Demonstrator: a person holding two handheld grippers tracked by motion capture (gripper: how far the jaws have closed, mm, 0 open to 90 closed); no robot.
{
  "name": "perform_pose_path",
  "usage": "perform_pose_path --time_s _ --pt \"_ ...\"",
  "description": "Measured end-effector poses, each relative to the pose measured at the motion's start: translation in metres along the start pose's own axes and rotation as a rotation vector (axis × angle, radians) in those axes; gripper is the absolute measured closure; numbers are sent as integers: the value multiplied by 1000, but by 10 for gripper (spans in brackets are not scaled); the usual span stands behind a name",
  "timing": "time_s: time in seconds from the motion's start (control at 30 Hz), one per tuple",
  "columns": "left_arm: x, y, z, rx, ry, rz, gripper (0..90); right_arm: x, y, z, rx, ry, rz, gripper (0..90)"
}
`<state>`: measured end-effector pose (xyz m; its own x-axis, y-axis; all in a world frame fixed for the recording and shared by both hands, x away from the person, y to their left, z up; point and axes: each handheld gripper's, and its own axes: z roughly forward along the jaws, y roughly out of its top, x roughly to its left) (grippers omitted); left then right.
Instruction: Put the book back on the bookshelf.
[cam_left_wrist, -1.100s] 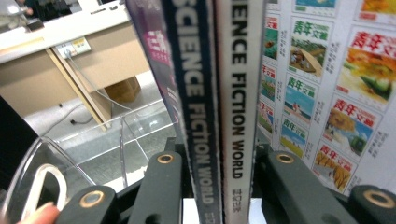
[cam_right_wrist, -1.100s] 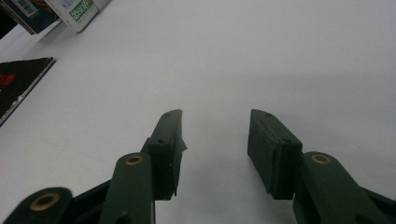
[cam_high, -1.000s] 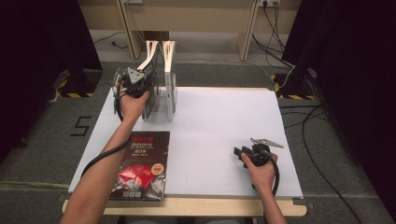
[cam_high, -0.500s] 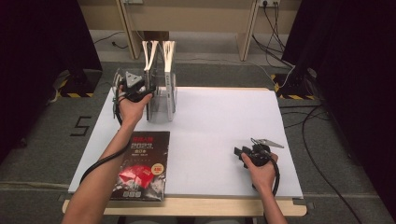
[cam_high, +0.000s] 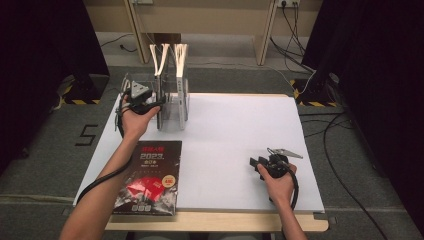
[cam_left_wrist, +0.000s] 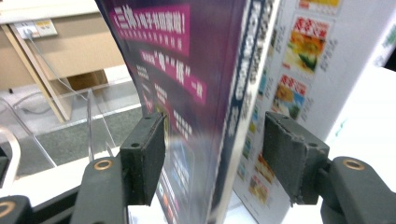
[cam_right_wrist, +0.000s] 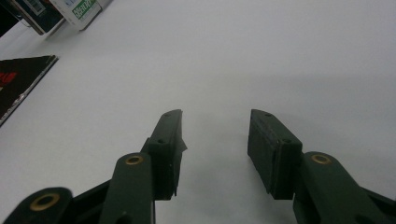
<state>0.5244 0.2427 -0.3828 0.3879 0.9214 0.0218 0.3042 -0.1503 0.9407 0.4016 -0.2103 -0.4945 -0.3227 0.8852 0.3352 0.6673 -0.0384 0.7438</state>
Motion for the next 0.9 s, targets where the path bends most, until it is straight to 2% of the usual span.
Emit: perform_pose_path --time_s 0.13,0.23,0.3,0.4,0.43,0.67,0.7,0.8,0.9 --pt "7 -9 -14 26 -19 -14 384 3 2 -2 -2 4 -1 555" --pt "17 -19 -24 63 -25 -31 387 6 6 -3 -2 8 -17 555" --pt "26 -29 -33 93 -33 -65 395 9 8 -3 2 11 -23 555" --pt "38 -41 -43 131 -21 -91 417 15 11 -4 4 18 -38 555" --pt "44 -48 -49 148 -17 -118 429 16 12 -4 5 20 -34 555" --pt "68 -82 -70 268 14 -183 606 29 18 0 13 42 -52 555" --pt "71 -87 -72 282 22 -200 632 30 19 1 13 44 -65 555" --pt "78 -104 -76 341 47 -261 732 33 20 3 24 46 -62 555" --pt "83 -118 -77 366 62 -284 811 34 20 5 27 49 -69 555"
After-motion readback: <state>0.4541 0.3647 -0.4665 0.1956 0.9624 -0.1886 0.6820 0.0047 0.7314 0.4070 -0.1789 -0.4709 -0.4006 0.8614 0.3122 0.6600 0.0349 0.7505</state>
